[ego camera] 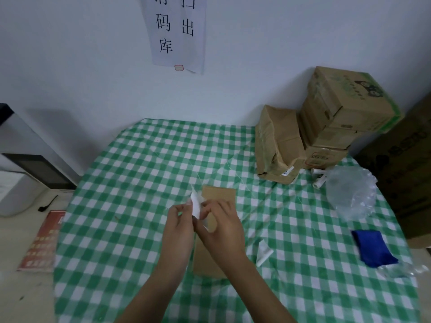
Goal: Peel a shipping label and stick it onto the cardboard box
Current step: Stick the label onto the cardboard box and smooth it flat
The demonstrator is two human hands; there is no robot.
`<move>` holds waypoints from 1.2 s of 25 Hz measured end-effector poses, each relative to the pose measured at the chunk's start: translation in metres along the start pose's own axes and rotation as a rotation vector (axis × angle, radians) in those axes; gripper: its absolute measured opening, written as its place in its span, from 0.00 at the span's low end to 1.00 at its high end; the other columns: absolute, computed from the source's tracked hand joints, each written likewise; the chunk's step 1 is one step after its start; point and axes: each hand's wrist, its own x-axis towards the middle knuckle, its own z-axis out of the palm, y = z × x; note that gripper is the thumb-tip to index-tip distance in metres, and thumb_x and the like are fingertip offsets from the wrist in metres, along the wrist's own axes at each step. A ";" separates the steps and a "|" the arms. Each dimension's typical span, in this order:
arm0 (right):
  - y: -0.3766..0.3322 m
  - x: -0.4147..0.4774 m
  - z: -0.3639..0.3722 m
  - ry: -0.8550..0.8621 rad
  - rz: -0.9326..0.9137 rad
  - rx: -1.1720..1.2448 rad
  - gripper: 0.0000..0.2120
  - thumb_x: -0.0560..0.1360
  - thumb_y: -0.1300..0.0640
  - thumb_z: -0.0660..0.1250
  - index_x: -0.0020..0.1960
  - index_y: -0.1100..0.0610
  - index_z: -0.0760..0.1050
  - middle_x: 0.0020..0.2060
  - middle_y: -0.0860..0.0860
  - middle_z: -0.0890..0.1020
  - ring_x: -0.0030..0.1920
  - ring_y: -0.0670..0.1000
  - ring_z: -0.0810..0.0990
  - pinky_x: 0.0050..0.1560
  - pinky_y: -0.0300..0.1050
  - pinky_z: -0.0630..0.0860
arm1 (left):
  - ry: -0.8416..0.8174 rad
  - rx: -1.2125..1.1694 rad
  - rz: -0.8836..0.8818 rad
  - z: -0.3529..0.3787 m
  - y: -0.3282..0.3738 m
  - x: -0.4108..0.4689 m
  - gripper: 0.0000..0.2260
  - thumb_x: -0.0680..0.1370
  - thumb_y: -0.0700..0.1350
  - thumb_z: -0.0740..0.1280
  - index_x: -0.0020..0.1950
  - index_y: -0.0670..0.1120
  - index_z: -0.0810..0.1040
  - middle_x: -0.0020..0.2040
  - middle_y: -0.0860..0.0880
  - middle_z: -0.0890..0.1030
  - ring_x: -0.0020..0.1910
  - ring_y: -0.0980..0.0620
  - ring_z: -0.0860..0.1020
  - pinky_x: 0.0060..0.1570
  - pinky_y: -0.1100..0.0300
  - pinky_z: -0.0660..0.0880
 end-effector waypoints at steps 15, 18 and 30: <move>0.031 -0.004 -0.005 -0.045 0.173 0.011 0.06 0.72 0.55 0.70 0.40 0.50 0.73 0.37 0.38 0.77 0.44 0.39 0.74 0.34 0.32 0.70 | -0.122 -0.165 -0.125 -0.001 -0.008 0.013 0.10 0.80 0.45 0.65 0.57 0.40 0.76 0.55 0.46 0.82 0.56 0.50 0.81 0.57 0.50 0.78; 0.042 -0.001 -0.012 -0.050 0.434 0.306 0.08 0.74 0.60 0.70 0.39 0.55 0.73 0.38 0.44 0.81 0.42 0.41 0.79 0.36 0.34 0.73 | -0.064 -0.115 -0.091 -0.010 -0.012 0.020 0.06 0.79 0.41 0.65 0.55 0.42 0.77 0.56 0.48 0.81 0.54 0.53 0.80 0.58 0.51 0.77; 0.055 -0.007 -0.014 -0.210 0.782 0.754 0.07 0.76 0.65 0.67 0.40 0.62 0.70 0.46 0.57 0.86 0.43 0.52 0.85 0.41 0.43 0.82 | -0.149 0.147 -0.065 -0.023 -0.050 0.041 0.04 0.74 0.32 0.70 0.45 0.40 0.81 0.44 0.46 0.85 0.45 0.50 0.83 0.40 0.67 0.75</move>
